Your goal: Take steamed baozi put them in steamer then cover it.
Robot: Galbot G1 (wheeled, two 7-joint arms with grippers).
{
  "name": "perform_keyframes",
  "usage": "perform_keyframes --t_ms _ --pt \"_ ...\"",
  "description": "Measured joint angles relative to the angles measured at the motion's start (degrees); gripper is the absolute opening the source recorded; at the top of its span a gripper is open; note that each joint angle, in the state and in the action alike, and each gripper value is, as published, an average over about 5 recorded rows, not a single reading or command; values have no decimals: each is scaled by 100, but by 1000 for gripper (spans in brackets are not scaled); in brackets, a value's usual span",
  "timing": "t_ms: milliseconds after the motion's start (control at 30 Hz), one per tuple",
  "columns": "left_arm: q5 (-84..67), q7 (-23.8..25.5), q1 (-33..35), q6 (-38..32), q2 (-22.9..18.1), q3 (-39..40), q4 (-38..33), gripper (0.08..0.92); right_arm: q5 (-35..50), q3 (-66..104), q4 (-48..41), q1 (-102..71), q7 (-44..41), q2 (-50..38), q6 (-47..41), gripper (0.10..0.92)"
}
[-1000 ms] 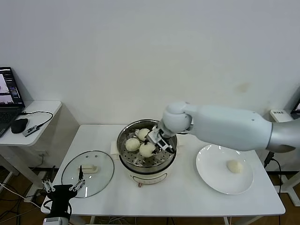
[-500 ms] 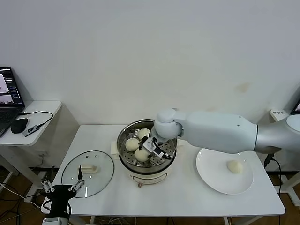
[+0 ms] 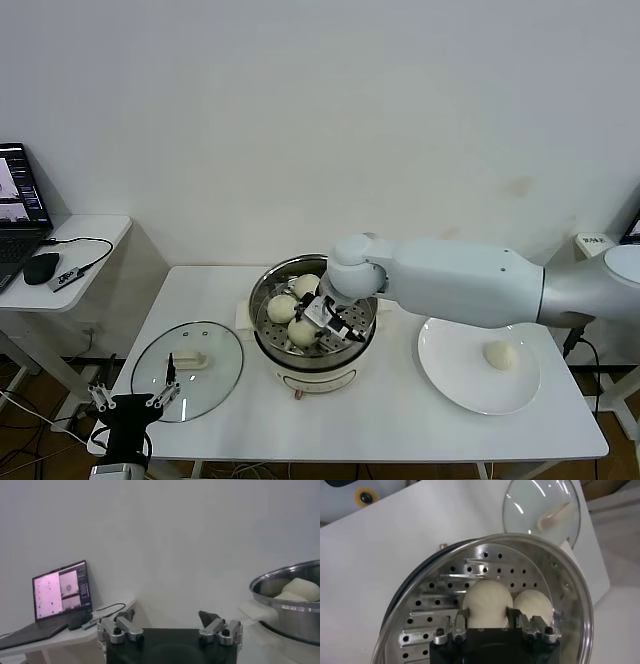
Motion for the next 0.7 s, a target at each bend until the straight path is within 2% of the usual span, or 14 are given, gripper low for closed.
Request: perform_keyframes --t_ms 233,333,700 --pt "0 1 5 0 2 5 -11 823 117 66 98 102 -17 -109 -21 756" --pt "-3 2 -2 0 12 5 -22 823 220 134 168 182 -41 -202 -70 808" --pt "-49 25 -90 36 119 42 -49 823 806 558 536 507 -268 -1010 -518 823"
